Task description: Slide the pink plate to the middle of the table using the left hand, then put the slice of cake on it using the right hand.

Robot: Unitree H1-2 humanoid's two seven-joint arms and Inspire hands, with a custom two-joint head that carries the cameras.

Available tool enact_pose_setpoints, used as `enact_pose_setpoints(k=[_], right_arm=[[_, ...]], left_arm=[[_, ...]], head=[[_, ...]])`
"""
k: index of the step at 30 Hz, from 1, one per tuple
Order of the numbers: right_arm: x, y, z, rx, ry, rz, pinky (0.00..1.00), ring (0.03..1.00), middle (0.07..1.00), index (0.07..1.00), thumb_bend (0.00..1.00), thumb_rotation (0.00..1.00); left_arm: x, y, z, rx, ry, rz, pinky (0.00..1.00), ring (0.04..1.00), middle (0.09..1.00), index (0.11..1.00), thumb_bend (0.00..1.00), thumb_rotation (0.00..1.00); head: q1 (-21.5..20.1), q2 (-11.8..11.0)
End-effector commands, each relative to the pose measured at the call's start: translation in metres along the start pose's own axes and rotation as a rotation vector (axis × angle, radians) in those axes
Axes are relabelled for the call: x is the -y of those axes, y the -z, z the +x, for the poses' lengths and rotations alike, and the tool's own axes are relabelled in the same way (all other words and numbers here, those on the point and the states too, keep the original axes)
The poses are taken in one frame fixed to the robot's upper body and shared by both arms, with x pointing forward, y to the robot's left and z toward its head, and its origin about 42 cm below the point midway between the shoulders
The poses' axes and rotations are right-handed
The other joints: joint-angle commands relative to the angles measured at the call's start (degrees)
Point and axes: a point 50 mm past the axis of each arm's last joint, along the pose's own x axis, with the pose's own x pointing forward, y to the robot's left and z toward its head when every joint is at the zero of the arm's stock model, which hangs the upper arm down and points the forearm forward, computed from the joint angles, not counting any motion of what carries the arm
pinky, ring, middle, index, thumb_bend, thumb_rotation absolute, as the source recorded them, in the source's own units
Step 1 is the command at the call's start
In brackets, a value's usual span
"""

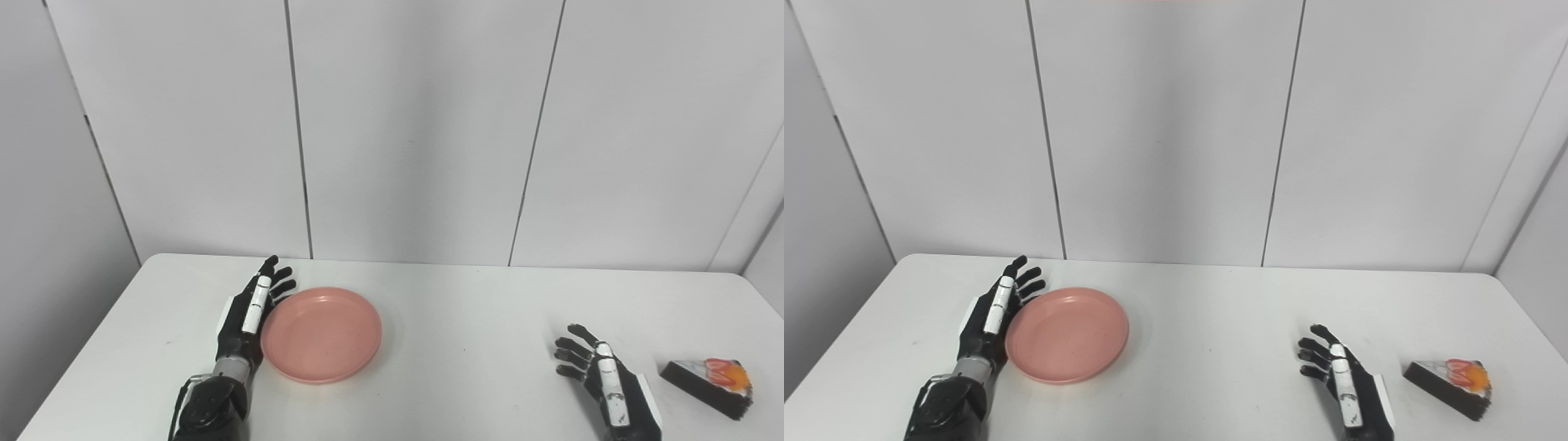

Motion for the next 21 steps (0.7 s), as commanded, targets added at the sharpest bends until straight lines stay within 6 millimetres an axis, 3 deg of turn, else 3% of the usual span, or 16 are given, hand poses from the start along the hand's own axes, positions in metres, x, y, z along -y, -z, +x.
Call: enact_pose_setpoints(k=[1,7,21], right_arm=[[-0.01,0.04,-0.035,-0.143,0.008,0.03,0.7,0.74,0.735,0.797,0.82,1.0],[-0.02,0.035,-0.035,-0.139,0.008,0.008,0.7,0.743,0.746,0.802,0.81,1.0],[-0.038,0.024,-0.036,-0.133,0.0,-0.003,0.71,0.753,0.756,0.807,0.8,1.0]], left_arm=[[0.01,0.002,-0.001,-0.025,0.017,0.02,0.76,0.807,0.836,0.879,0.72,0.85],[0.022,-0.006,-0.001,-0.02,0.03,0.055,0.85,0.842,0.84,0.869,0.73,0.86],[0.059,-0.006,-0.007,-0.016,0.058,-0.012,0.86,0.838,0.835,0.882,0.73,0.84]], head=[[-0.13,0.02],[-3.23,0.7],[-8.56,2.38]])
